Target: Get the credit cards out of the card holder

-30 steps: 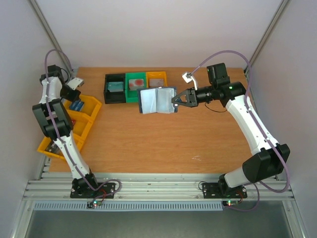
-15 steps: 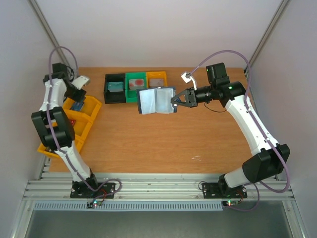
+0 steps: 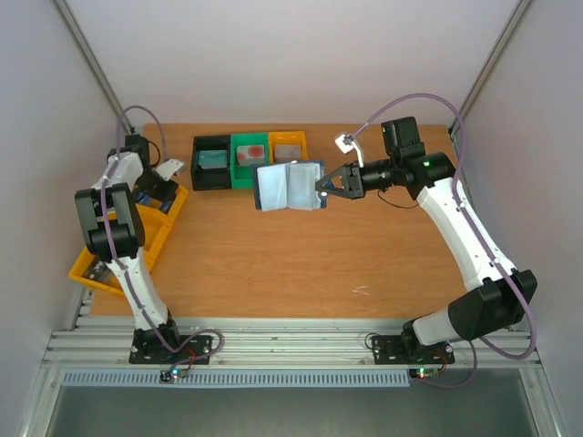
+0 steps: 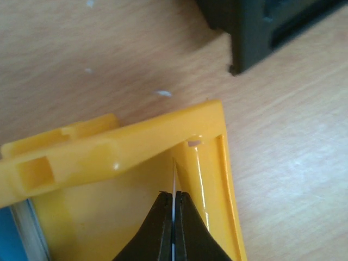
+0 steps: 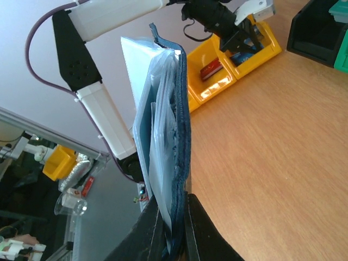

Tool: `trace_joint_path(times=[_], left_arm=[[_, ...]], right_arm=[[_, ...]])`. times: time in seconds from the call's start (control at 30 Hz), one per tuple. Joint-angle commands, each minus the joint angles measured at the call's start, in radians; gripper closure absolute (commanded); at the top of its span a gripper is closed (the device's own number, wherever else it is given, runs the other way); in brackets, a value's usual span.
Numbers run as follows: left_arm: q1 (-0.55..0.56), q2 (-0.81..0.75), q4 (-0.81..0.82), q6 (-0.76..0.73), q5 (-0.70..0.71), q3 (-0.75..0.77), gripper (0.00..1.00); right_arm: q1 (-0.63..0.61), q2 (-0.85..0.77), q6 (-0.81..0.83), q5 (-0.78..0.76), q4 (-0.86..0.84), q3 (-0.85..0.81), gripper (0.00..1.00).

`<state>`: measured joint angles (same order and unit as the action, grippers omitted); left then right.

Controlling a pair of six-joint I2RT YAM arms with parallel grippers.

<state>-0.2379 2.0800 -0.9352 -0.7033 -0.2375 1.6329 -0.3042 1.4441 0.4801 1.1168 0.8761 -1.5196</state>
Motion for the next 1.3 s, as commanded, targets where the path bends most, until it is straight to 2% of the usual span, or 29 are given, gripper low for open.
trace_joint_path(times=[0.0, 0.27, 0.57, 0.7, 0.8, 1.03, 1.27], left_arm=[[0.005, -0.085, -0.083, -0.052, -0.116, -0.083, 1.00], [0.017, -0.203, -0.241, -0.209, -0.285, -0.262, 1.00], [0.151, -0.267, -0.302, -0.262, -0.349, -0.321, 1.00], [0.169, -0.279, -0.416, -0.349, -0.374, -0.254, 1.00], [0.162, -0.249, -0.495, -0.413, -0.305, -0.164, 1.00], [0.109, -0.139, -0.474, -0.436, -0.193, 0.034, 1.00], [0.080, -0.068, -0.478, -0.446, -0.166, 0.070, 1.00]], right_arm=[[-0.009, -0.035, -0.007, 0.007, -0.009, 0.002, 0.98], [-0.019, -0.055, -0.010, -0.008, -0.009, 0.017, 0.98], [-0.024, -0.064, -0.012, -0.014, -0.010, 0.016, 0.98], [-0.024, -0.072, -0.007, -0.023, 0.003, 0.012, 0.98], [-0.024, -0.070, -0.005, -0.021, 0.006, 0.011, 0.98], [-0.024, -0.066, 0.004, -0.020, 0.014, 0.003, 0.98], [-0.024, -0.066, 0.010, -0.026, 0.027, 0.004, 0.98]])
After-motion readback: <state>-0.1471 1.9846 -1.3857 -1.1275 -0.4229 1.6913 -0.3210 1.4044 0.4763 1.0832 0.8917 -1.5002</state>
